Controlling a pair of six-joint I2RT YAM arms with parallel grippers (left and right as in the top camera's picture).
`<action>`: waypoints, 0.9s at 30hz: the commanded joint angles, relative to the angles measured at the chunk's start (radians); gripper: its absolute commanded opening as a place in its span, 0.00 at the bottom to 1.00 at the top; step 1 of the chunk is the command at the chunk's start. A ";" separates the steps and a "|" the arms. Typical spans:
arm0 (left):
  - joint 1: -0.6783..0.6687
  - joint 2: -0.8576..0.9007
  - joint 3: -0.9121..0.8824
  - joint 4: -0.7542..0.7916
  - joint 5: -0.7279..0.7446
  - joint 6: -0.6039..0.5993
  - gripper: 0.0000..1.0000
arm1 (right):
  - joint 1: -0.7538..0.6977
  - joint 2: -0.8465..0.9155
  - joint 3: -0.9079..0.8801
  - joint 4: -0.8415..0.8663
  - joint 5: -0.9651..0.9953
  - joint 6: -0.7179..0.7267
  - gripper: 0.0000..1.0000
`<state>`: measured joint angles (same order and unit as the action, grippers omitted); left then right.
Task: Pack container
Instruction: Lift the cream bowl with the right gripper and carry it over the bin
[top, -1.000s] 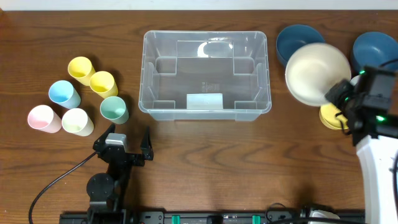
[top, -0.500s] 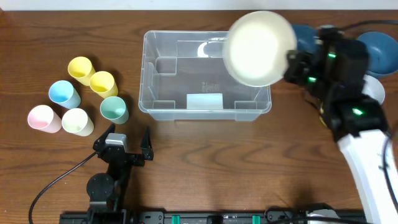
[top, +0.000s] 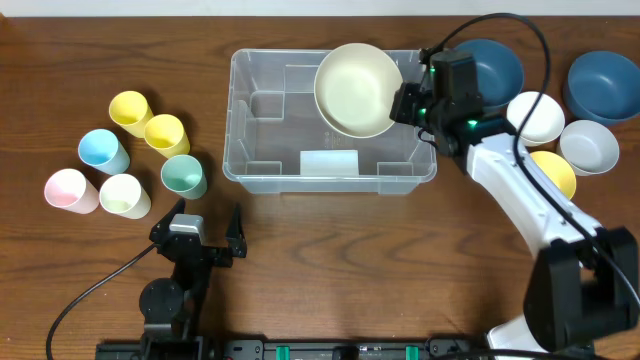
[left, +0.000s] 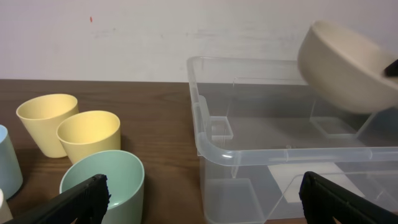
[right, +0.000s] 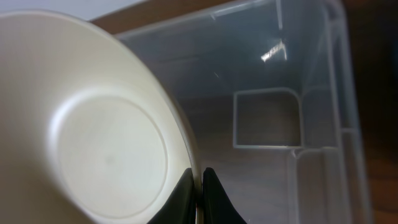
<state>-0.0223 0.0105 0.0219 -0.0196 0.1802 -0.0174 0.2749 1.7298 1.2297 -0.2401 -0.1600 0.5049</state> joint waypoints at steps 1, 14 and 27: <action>0.004 -0.006 -0.018 -0.033 0.014 0.017 0.98 | 0.012 0.030 0.016 0.021 0.000 0.014 0.02; 0.004 -0.006 -0.018 -0.033 0.014 0.017 0.98 | 0.014 0.113 0.016 0.021 0.053 0.010 0.05; 0.004 -0.006 -0.018 -0.033 0.014 0.017 0.98 | 0.014 0.112 0.053 0.020 0.074 -0.010 0.03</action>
<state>-0.0223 0.0105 0.0219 -0.0196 0.1802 -0.0174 0.2752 1.8267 1.2346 -0.2211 -0.0994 0.5068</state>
